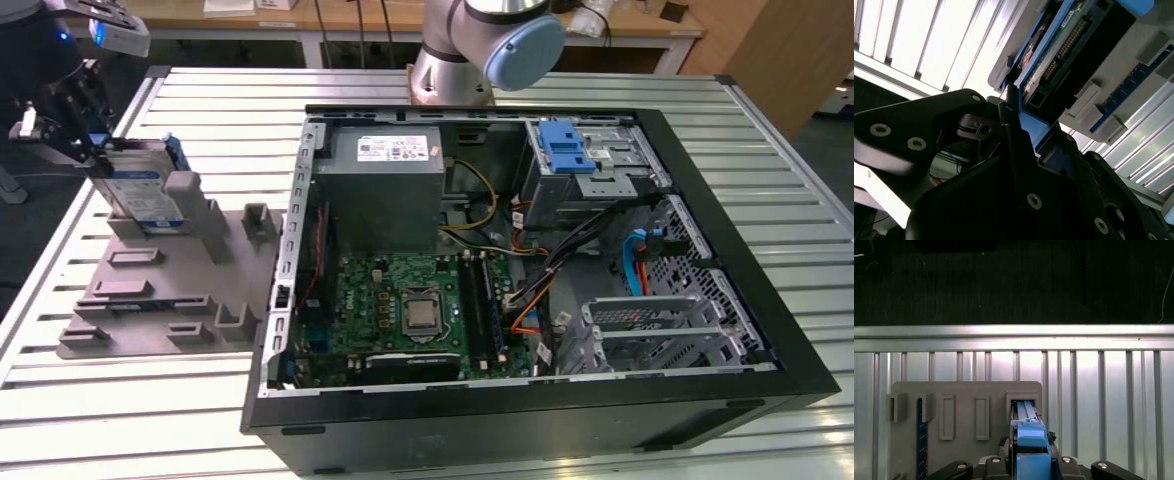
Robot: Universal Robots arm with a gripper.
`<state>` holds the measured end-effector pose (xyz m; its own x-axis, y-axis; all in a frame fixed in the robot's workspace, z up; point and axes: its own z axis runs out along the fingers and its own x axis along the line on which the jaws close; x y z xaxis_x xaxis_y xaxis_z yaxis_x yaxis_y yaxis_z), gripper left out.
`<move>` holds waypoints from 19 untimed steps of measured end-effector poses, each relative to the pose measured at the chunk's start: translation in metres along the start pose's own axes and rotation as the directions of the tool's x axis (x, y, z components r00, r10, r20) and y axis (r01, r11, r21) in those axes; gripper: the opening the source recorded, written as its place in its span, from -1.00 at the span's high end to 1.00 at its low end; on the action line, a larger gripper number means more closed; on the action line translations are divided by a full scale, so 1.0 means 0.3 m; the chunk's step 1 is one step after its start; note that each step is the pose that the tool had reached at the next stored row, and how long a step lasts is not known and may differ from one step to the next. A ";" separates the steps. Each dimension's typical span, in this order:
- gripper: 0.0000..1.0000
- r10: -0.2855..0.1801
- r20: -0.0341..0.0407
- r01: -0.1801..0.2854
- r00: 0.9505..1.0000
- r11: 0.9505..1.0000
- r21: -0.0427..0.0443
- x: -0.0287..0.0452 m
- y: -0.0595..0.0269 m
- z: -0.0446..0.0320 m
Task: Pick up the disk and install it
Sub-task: 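Pick up the disk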
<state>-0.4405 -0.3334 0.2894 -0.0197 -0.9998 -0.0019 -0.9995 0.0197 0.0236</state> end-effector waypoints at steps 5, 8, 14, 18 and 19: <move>0.12 0.000 0.000 0.000 1.000 1.000 0.000 0.000 0.000 0.000; 0.12 0.000 0.000 0.000 1.000 1.000 0.000 0.000 0.000 0.000; 0.27 0.000 0.000 0.000 1.000 1.000 0.000 0.000 0.000 0.000; 0.27 0.000 0.000 0.000 1.000 1.000 0.000 0.000 0.000 0.000; 0.27 0.000 0.000 0.000 1.000 1.000 0.000 0.000 0.000 0.001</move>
<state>-0.4404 -0.3334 0.2893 -0.0197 -0.9998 -0.0019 -0.9995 0.0197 0.0235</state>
